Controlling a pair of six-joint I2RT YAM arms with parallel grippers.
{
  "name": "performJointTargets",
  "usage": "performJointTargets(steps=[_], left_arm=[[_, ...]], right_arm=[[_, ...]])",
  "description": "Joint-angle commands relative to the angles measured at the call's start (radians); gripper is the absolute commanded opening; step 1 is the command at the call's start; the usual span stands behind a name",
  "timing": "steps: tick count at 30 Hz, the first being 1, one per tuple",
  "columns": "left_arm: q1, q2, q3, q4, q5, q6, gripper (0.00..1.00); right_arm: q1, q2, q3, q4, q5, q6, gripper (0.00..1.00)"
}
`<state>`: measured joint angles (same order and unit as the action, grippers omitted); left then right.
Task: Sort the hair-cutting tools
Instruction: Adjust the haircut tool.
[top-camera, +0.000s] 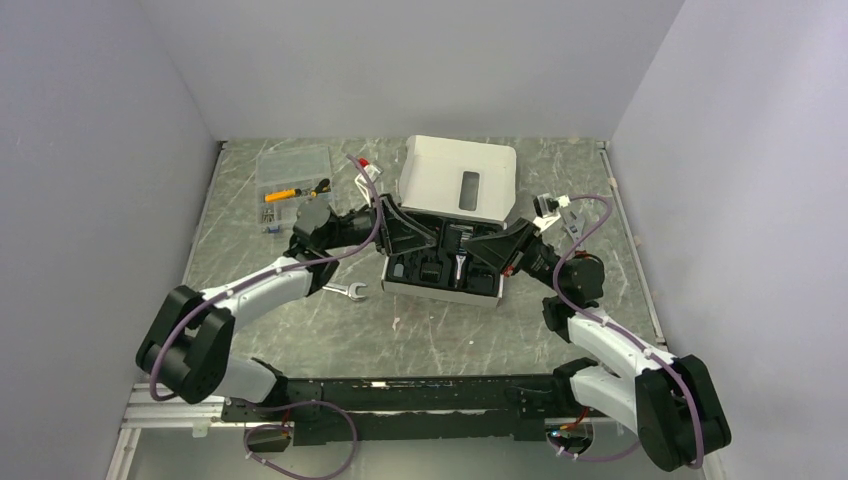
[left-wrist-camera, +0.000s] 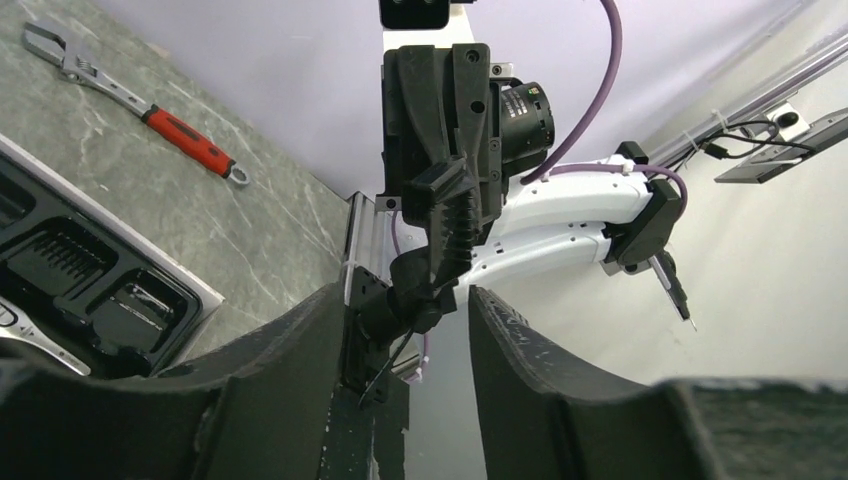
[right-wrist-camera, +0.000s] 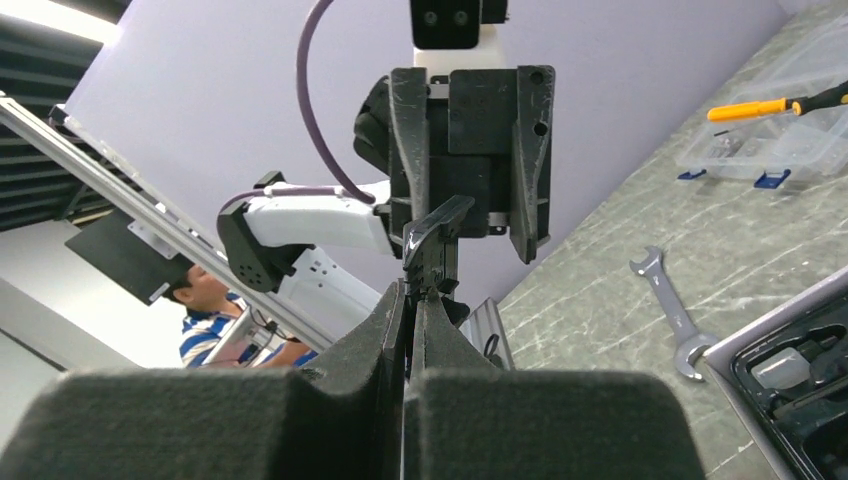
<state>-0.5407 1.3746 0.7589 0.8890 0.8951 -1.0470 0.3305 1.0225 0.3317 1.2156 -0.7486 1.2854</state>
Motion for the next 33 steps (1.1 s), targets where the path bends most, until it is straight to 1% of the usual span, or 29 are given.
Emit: performJointTargets(steps=[1, 5, 11, 13, 17, 25, 28, 32, 33], left_arm=[[-0.019, 0.049, 0.004, 0.214, 0.028, -0.098, 0.51], [-0.029, 0.067, 0.006, 0.282, 0.019, -0.136, 0.50], [-0.064, 0.059, 0.030, 0.197, 0.011, -0.071, 0.49], [-0.076, 0.065, 0.044, 0.171, 0.010, -0.056, 0.47], [-0.087, 0.076, 0.063, 0.143, 0.005, -0.039, 0.39], [-0.087, 0.083, 0.084, 0.122, -0.009, -0.024, 0.34], [-0.089, 0.091, 0.088, 0.129, -0.010, -0.029, 0.26], [-0.096, 0.099, 0.099, 0.120, -0.006, -0.020, 0.11], [-0.098, 0.100, 0.100, 0.118, -0.006, -0.016, 0.06]], right_arm=[[-0.002, 0.008, 0.005, 0.129, 0.007, 0.049, 0.00], [-0.003, 0.002, 0.006, 0.110, 0.006, 0.039, 0.00], [-0.002, -0.002, 0.006, 0.084, 0.009, 0.025, 0.00], [-0.002, 0.001, 0.007, 0.085, 0.009, 0.028, 0.00], [-0.003, 0.008, 0.007, 0.092, 0.003, 0.033, 0.00], [-0.002, -0.024, 0.001, 0.044, -0.003, 0.007, 0.00], [-0.002, -0.031, 0.000, 0.034, -0.005, 0.000, 0.00], [-0.002, -0.034, -0.003, 0.025, -0.006, -0.007, 0.00], [-0.002, -0.035, -0.005, 0.023, -0.007, -0.008, 0.00]])
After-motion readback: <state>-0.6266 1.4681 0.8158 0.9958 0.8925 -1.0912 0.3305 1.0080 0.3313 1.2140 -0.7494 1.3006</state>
